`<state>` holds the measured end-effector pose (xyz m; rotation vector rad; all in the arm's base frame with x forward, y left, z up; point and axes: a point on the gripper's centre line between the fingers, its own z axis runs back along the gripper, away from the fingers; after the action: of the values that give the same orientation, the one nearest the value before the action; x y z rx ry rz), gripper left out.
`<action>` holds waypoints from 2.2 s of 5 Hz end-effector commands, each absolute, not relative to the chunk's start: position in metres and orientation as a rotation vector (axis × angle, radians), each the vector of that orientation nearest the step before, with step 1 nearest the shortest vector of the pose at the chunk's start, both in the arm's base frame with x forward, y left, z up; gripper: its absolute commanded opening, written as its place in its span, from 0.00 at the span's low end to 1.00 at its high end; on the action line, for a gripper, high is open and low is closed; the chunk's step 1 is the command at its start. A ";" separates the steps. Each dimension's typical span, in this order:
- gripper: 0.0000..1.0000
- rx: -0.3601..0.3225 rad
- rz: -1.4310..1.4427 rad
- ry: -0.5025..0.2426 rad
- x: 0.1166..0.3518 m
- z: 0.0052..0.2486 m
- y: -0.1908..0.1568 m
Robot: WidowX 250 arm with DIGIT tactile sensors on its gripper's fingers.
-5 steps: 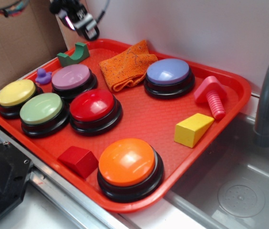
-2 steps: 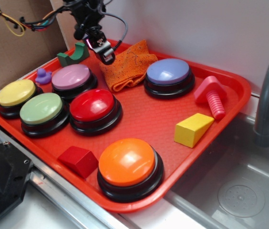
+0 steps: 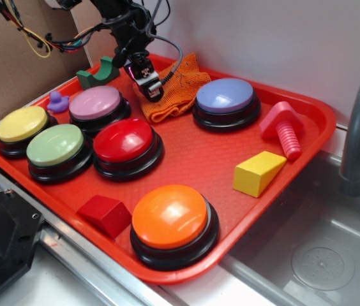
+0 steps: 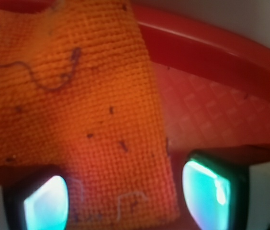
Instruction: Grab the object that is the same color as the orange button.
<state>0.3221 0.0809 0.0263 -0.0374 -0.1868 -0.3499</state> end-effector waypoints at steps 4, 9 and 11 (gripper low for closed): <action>0.00 -0.002 -0.322 -0.204 0.335 0.027 0.080; 0.00 0.120 0.040 -0.203 0.283 0.195 0.056; 0.00 0.070 0.144 -0.141 0.222 0.218 0.032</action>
<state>0.2176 0.0374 0.2066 0.0649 -0.1013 0.1538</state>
